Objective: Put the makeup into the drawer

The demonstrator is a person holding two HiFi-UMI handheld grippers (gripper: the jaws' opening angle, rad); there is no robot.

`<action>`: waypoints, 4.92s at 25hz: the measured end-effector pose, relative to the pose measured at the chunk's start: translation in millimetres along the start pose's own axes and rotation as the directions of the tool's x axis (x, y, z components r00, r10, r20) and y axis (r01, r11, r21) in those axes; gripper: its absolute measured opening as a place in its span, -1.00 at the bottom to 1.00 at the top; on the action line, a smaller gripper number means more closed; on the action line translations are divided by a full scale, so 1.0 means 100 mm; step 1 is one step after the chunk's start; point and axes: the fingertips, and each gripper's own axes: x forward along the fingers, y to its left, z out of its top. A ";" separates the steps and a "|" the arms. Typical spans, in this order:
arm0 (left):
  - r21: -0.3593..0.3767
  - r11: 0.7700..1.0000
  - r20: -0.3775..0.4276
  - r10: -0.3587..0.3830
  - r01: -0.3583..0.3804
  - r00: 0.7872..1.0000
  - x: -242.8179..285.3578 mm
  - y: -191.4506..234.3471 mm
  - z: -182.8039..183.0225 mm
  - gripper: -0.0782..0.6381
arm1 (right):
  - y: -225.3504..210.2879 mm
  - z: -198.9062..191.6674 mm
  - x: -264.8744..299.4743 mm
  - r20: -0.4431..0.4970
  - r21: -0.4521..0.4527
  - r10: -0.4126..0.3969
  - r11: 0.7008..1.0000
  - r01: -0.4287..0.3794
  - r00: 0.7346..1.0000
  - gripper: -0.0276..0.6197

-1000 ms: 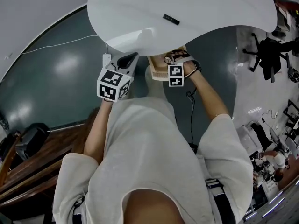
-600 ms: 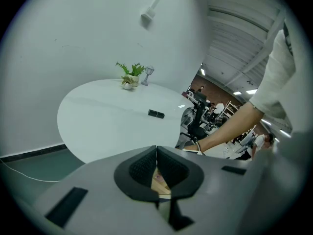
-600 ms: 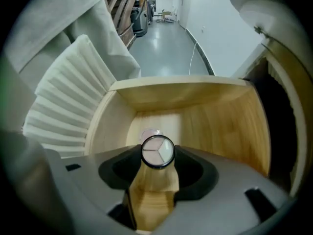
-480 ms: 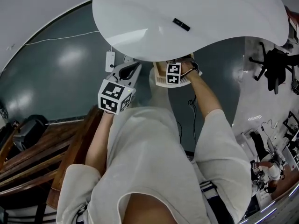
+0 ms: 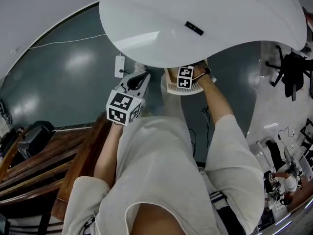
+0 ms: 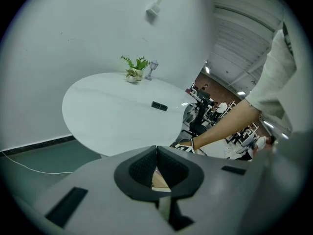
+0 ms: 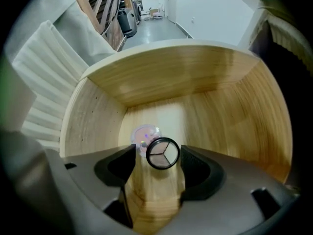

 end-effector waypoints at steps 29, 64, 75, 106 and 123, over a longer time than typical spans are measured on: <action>0.102 0.994 0.089 -0.055 0.046 0.995 -0.18 -0.23 0.48 -0.75 | 0.07 0.38 -1.74 0.274 0.227 -0.272 0.950 0.213 0.923 -0.36; 0.090 0.995 0.104 -0.051 0.042 0.993 -0.13 -0.05 0.78 -0.75 | -1.87 -0.14 -2.66 0.348 0.794 -0.563 0.602 0.084 0.749 -0.33; 0.064 0.998 0.107 -0.034 0.027 0.994 -0.13 0.07 0.76 -0.75 | -2.00 -0.14 -2.40 0.330 0.731 -0.449 0.678 0.076 0.831 -0.61; 0.138 0.987 0.075 -0.094 0.083 0.993 -0.09 -0.18 0.70 -0.75 | -0.69 -0.08 -2.92 0.393 0.828 -0.564 0.560 -0.014 0.726 -0.62; 0.134 0.987 0.062 -0.101 0.092 0.993 -0.01 -0.36 0.54 -0.75 | 0.03 0.10 -2.44 0.417 0.628 -0.335 0.778 -0.002 0.845 -0.62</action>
